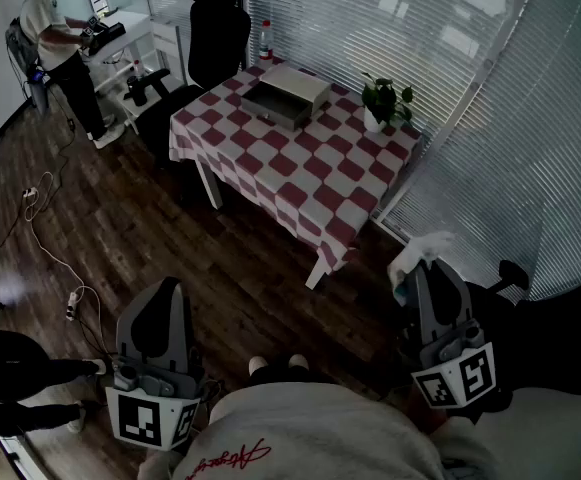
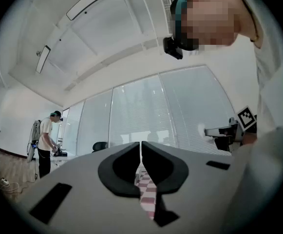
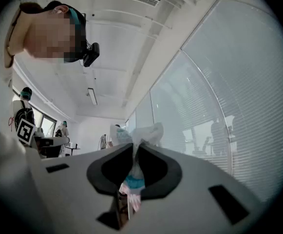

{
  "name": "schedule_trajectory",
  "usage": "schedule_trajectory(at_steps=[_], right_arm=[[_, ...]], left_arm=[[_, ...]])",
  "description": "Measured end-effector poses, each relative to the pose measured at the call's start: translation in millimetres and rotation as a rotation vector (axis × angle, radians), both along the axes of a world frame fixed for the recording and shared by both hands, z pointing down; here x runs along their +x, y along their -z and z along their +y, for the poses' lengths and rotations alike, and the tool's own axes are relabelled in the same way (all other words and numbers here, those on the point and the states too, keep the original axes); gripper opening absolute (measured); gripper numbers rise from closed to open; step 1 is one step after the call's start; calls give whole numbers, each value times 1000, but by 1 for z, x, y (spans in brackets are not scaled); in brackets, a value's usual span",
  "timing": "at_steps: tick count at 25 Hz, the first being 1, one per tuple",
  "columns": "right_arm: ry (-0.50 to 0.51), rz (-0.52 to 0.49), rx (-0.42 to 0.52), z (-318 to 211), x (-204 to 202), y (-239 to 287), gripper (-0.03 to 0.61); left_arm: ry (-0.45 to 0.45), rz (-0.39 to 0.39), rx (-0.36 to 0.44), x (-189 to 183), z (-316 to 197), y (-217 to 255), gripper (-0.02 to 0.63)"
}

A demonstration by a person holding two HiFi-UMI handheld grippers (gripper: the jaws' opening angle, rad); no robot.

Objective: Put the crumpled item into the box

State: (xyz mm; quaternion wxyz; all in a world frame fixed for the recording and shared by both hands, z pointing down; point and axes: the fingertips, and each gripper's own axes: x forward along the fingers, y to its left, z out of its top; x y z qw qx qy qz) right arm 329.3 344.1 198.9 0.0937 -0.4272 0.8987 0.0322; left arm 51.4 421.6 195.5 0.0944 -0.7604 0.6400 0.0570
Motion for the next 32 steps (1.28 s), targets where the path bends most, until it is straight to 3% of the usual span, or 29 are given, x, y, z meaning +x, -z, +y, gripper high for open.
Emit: schedule_trajectory(at_steps=[18, 32], right_arm=[[5, 0, 17, 7, -17, 1, 47], [-35, 0, 4, 22, -43, -13, 48]], left_arm=[[14, -7, -2, -21, 8, 2, 25], [-34, 5, -6, -47, 15, -9, 25]])
